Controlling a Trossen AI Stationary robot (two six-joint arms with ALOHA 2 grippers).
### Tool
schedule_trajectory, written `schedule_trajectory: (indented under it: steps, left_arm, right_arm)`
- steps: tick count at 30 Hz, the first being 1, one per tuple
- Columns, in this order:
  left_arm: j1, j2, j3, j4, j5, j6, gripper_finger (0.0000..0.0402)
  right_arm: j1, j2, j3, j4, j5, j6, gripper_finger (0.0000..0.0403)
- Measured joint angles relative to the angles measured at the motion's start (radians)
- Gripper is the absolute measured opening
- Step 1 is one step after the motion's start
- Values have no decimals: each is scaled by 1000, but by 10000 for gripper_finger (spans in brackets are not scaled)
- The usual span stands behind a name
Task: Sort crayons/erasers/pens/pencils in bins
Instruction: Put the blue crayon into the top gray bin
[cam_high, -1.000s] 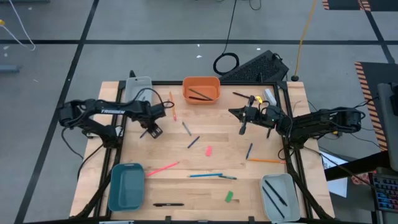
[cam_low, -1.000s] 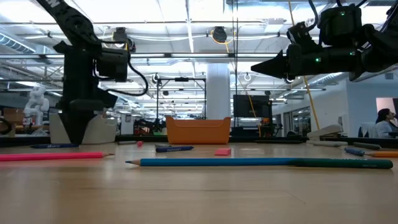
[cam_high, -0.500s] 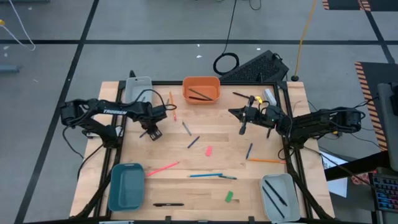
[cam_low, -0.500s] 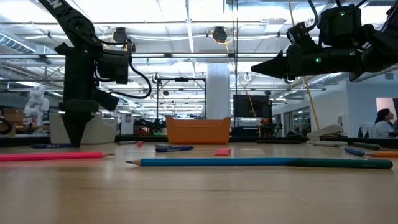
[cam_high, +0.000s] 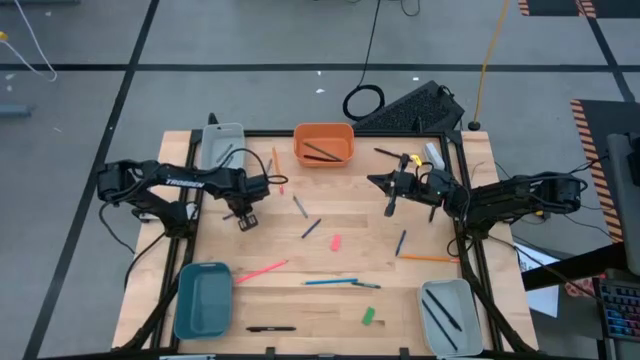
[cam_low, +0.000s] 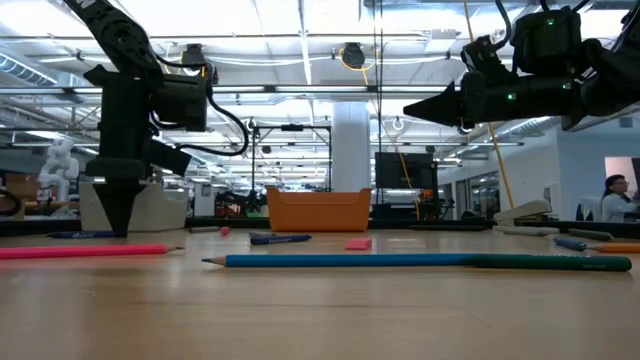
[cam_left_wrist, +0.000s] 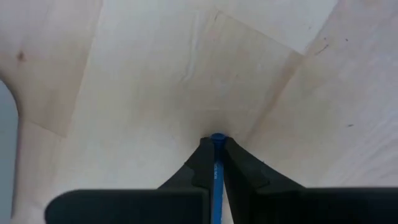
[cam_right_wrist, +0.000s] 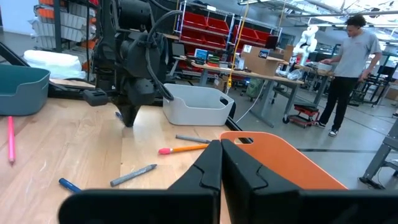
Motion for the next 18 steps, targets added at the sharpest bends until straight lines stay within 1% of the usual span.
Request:
schedule_trajectory:
  steps: [2,5,8,18]
  left_arm:
    - [0,-2,3,-5,0,-1,22]
    - [-4,-1,16,-19,35,-4,21]
    - [-2,-1,29,-9,43,4,21]
    - [0,-1,87,-16,30,27,21]
  right_arm:
    - [0,0,0,0,0,0,0]
    - [0,0,0,0,0,0,0]
    - [0,0,0,0,0,0,0]
    - [0,0,0,0,0,3,0]
